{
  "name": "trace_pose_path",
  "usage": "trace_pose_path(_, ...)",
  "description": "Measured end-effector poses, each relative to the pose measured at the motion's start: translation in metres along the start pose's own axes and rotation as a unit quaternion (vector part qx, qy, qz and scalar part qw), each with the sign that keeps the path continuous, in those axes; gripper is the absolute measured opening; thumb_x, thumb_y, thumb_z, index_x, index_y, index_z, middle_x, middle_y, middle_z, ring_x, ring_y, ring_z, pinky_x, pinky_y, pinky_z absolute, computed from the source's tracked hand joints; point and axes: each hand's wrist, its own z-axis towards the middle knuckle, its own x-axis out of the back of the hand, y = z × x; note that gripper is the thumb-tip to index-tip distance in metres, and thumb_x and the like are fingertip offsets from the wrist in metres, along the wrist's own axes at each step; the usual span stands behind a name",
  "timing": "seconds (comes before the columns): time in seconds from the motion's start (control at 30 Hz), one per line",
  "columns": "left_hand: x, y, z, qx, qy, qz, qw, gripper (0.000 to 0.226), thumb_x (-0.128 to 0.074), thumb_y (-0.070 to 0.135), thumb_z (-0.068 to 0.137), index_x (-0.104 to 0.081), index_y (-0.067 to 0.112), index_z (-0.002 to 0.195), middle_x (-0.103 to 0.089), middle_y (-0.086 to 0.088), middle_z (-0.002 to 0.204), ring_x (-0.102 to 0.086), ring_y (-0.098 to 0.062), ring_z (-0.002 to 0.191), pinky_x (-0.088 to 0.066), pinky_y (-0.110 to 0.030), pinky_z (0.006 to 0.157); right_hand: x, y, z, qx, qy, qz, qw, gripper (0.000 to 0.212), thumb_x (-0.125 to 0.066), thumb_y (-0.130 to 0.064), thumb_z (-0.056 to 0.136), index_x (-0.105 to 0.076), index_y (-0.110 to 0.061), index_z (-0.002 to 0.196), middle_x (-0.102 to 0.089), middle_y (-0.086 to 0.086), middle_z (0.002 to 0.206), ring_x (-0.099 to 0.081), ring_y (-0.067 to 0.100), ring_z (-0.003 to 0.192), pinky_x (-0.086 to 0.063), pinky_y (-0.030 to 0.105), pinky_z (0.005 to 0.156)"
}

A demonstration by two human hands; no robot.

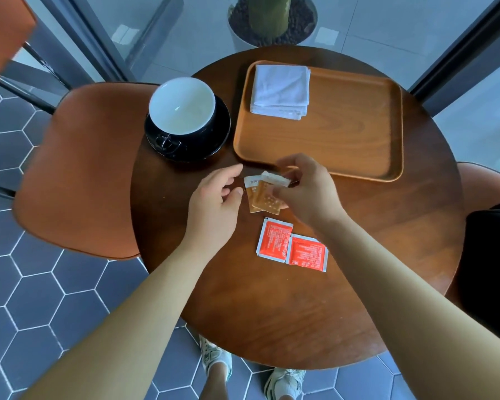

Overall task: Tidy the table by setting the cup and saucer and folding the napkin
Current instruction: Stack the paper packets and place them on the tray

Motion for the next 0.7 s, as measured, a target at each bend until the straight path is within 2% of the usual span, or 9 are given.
trace_pose_path(0.07,0.001,0.004,-0.004,0.052,0.019,-0.034,0.998,0.041,-0.058,0.008,0.099,-0.060,0.027,0.135,-0.064,0.010,0.131,-0.062,-0.003,0.110,-0.047,-0.004,0.083,-0.007,-0.001,0.001,0.031,0.010,-0.089,0.995,0.048,-0.076,-0.011,0.081,-0.060,-0.023,0.125,-0.070,-0.002,0.110,-0.067,0.015,0.096,-0.055,0.027,0.075)
trace_pose_path(0.17,0.000,0.008,-0.008,0.133,0.035,-0.079,0.987,0.041,-0.058,0.008,0.098,-0.059,0.027,0.135,-0.067,0.007,0.128,-0.066,-0.011,0.110,-0.056,-0.028,0.095,-0.009,0.003,-0.007,0.056,0.073,-0.119,0.989,0.044,-0.072,-0.010,0.082,-0.063,-0.018,0.124,-0.065,0.001,0.108,-0.064,0.016,0.093,-0.045,0.022,0.073)
trace_pose_path(0.2,-0.001,0.010,-0.009,0.152,0.032,-0.093,0.983,0.041,-0.058,0.010,0.098,-0.058,0.028,0.136,-0.066,0.007,0.128,-0.066,-0.013,0.111,-0.057,-0.032,0.096,-0.008,0.005,-0.009,0.050,0.092,-0.128,0.986,0.039,-0.071,-0.012,0.083,-0.064,-0.017,0.122,-0.065,0.001,0.105,-0.063,0.016,0.091,-0.043,0.022,0.071)
trace_pose_path(0.27,-0.003,0.013,-0.010,0.173,0.022,-0.114,0.978,0.044,-0.058,0.012,0.098,-0.056,0.029,0.138,-0.065,0.008,0.130,-0.065,-0.012,0.112,-0.056,-0.028,0.094,-0.009,0.008,-0.012,0.026,0.103,-0.149,0.983,0.030,-0.070,-0.022,0.088,-0.067,-0.016,0.117,-0.068,0.001,0.101,-0.063,0.018,0.090,-0.042,0.026,0.071)
trace_pose_path(0.33,-0.004,0.016,-0.009,0.180,0.016,-0.127,0.975,0.046,-0.058,0.012,0.098,-0.054,0.028,0.141,-0.064,0.009,0.131,-0.064,-0.010,0.114,-0.053,-0.022,0.089,-0.012,0.006,-0.013,0.014,0.087,-0.170,0.981,0.030,-0.069,-0.028,0.091,-0.068,-0.014,0.117,-0.072,0.002,0.101,-0.065,0.021,0.092,-0.047,0.029,0.073)
trace_pose_path(0.43,-0.006,0.021,-0.007,0.193,0.009,-0.167,0.967,0.046,-0.055,0.013,0.098,-0.052,0.025,0.143,-0.064,0.004,0.134,-0.063,-0.014,0.117,-0.055,-0.024,0.087,-0.020,-0.001,-0.008,0.022,0.071,-0.173,0.982,0.033,-0.068,-0.022,0.089,-0.067,-0.012,0.121,-0.072,0.005,0.107,-0.066,0.023,0.097,-0.053,0.033,0.081)
trace_pose_path(0.6,-0.007,0.027,-0.007,0.196,-0.010,-0.209,0.958,0.049,-0.054,0.012,0.097,-0.050,0.022,0.145,-0.063,0.001,0.136,-0.063,-0.016,0.120,-0.055,-0.023,0.087,-0.026,-0.007,-0.002,0.009,0.072,-0.112,0.991,0.039,-0.066,-0.012,0.087,-0.065,-0.016,0.125,-0.072,0.000,0.112,-0.066,0.017,0.099,-0.052,0.027,0.078)
trace_pose_path(0.7,-0.007,0.028,-0.009,0.201,-0.020,-0.224,0.953,0.049,-0.056,0.015,0.098,-0.049,0.023,0.145,-0.064,0.003,0.135,-0.063,-0.012,0.115,-0.051,-0.012,0.073,-0.025,-0.004,-0.002,-0.009,0.068,-0.078,0.995,0.042,-0.069,-0.011,0.086,-0.064,-0.018,0.127,-0.071,-0.002,0.110,-0.066,0.016,0.099,-0.054,0.029,0.081)
